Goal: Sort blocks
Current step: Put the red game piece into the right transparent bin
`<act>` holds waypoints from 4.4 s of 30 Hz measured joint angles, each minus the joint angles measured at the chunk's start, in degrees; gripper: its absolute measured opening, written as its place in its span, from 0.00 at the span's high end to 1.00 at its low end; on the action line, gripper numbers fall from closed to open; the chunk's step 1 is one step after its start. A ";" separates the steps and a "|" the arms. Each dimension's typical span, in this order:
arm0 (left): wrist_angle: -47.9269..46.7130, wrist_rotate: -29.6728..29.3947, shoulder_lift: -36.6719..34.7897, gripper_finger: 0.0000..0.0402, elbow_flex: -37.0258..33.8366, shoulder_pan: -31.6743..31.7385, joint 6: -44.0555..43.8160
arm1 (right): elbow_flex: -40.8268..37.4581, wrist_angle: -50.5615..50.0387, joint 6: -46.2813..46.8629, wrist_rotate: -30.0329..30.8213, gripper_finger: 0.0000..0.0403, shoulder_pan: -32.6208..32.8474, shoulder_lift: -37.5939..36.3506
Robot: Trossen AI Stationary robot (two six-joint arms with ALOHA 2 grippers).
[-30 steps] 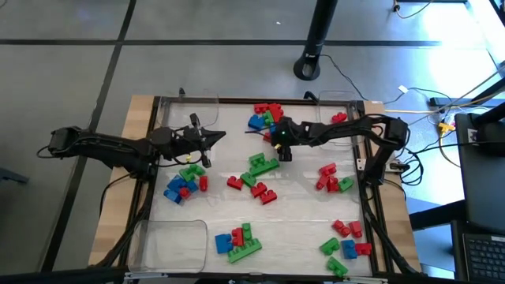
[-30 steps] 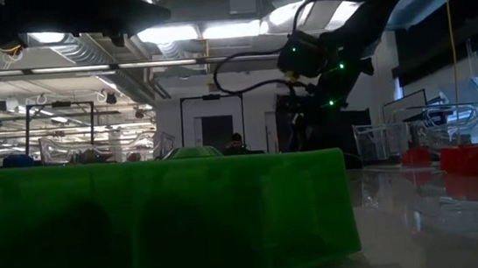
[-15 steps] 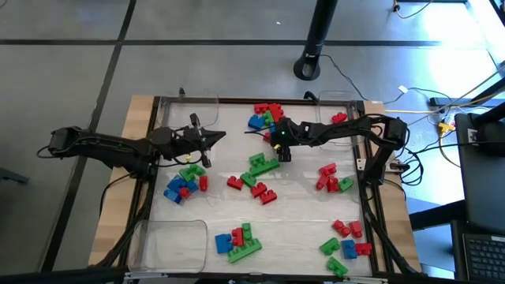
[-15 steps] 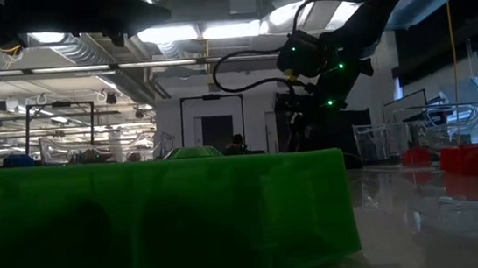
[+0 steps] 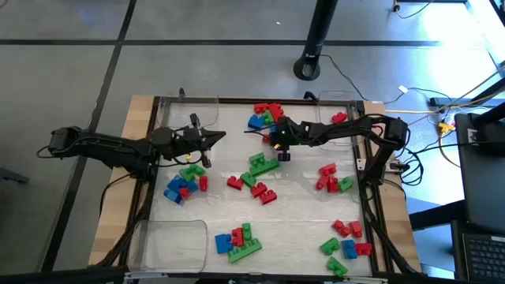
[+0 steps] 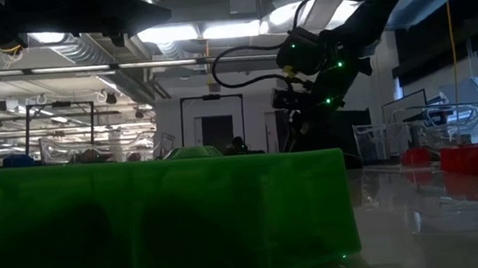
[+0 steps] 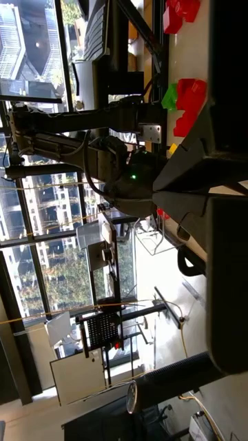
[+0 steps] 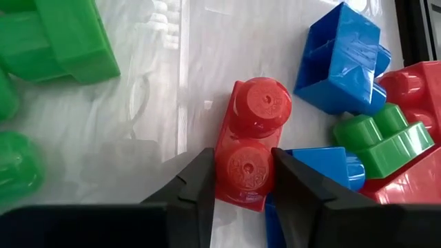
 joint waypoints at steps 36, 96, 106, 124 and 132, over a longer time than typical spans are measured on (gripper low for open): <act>-0.81 0.00 0.00 0.99 0.02 0.00 -0.35 | -0.25 -33.96 -3.44 23.60 0.70 -16.66 -36.20; -0.90 0.01 0.00 0.99 0.02 0.01 -0.22 | -6.88 -27.23 -6.06 -0.14 0.40 -14.59 -36.11; -1.30 0.02 0.00 0.99 0.02 0.02 -0.22 | -6.88 -26.56 -0.93 -1.46 0.40 4.85 -36.02; -1.31 0.00 0.00 0.99 0.02 0.01 -1.17 | -6.93 -11.47 10.61 -2.48 0.40 26.96 -26.13; -1.37 0.00 0.00 0.99 0.02 0.00 -1.46 | -6.95 -0.60 15.72 -7.71 0.40 29.88 -15.72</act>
